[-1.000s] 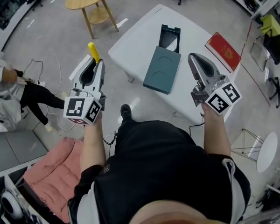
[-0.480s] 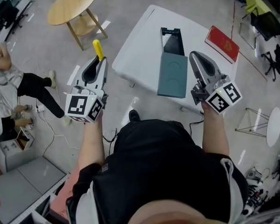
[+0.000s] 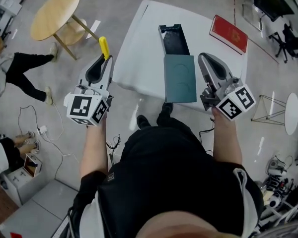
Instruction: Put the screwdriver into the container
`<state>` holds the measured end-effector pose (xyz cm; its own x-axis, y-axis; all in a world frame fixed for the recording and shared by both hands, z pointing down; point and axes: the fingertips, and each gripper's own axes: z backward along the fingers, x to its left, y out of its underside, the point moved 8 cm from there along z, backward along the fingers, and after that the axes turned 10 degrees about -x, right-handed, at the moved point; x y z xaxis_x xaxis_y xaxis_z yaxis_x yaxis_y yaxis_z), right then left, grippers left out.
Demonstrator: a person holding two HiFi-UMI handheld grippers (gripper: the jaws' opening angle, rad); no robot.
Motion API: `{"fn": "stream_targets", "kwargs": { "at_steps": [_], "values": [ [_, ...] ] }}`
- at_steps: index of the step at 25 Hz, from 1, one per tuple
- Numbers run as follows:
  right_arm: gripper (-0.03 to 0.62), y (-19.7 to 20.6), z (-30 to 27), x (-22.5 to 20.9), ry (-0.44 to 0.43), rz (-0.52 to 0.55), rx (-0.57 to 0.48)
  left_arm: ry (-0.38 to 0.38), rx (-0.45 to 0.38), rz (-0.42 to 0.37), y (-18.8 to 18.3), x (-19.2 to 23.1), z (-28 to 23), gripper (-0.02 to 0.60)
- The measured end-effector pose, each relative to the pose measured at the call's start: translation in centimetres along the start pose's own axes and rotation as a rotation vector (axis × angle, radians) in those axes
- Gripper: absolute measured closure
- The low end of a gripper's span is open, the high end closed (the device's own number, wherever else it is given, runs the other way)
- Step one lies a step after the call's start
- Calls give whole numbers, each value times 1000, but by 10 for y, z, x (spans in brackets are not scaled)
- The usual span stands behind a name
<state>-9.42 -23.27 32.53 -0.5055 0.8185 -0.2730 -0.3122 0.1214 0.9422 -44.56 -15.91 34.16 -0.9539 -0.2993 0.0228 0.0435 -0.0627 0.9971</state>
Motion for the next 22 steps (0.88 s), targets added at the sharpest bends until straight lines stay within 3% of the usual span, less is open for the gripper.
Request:
{"fn": "stream_targets", "kwargs": {
  "at_steps": [14, 22],
  "values": [
    [563, -21, 22, -122, 65, -36, -39, 97, 102, -21, 33, -47, -148, 499],
    [563, -16, 33, -148, 63, -63, -33, 136, 170, -44, 55, -67, -185, 499]
  ]
}}
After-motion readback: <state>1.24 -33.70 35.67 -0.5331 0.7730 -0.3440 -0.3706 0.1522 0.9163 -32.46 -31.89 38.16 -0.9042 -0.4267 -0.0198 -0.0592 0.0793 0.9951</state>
